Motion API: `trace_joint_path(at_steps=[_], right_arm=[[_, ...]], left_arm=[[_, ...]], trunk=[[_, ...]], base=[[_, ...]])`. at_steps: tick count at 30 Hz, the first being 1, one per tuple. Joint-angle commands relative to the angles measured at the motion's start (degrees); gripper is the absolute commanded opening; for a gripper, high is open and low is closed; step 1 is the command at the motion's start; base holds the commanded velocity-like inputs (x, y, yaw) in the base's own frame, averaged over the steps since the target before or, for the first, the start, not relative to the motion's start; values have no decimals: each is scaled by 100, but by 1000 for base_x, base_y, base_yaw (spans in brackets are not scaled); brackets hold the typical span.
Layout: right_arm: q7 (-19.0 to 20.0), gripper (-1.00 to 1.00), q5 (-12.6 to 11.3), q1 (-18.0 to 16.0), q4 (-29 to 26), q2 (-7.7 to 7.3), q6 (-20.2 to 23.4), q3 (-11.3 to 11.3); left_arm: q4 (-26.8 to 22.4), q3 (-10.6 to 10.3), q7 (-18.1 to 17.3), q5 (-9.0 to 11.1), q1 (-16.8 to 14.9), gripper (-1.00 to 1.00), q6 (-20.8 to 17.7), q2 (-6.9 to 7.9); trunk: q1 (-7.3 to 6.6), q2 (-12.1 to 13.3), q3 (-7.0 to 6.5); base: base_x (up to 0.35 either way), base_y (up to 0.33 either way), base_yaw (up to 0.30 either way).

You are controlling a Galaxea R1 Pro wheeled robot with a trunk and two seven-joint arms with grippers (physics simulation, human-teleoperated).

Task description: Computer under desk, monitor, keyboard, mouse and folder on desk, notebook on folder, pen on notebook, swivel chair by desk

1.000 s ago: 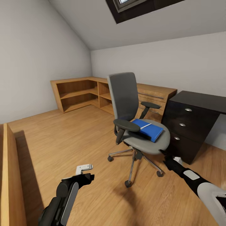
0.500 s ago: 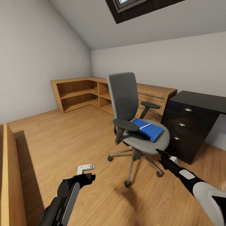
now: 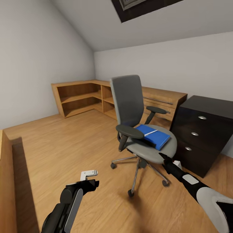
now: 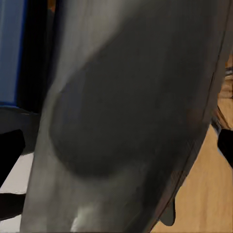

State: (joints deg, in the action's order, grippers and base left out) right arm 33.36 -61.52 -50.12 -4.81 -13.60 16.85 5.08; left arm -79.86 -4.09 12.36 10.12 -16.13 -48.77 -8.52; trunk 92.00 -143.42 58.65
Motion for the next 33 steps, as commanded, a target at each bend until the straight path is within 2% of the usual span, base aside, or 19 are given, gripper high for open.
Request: trace_joint_path(at_steps=[1, 6, 18, 27, 33], right_arm=[[-86, 100, 112, 2, 38, 47, 6, -266], [-90, 100, 138, 2, 19, 118, -5, -263], [-87, 100, 141, 2, 30, 122, -99, -262], [-84, 100, 141, 2, 19, 109, -103, -262], [-84, 100, 141, 2, 17, 104, -103, -260]], left_arm=[[-3, -5, 55, 60, -4, 100, -19, -1], [-3, -12, 56, 60, -4, 100, -19, -1], [-2, -12, 56, 60, -4, 100, -19, -2], [-3, -5, 55, 67, -4, 100, -19, -1], [-3, -4, 56, 75, -4, 100, -19, -1]], trunk=[[3, -1, 4], [3, -1, -10], [3, -1, -44], [3, -1, -45], [3, -1, -45]], base=[[278, 0, 206], [140, 0, 236], [4, 0, 254], [84, -28, 31], [-228, -1, 0]])
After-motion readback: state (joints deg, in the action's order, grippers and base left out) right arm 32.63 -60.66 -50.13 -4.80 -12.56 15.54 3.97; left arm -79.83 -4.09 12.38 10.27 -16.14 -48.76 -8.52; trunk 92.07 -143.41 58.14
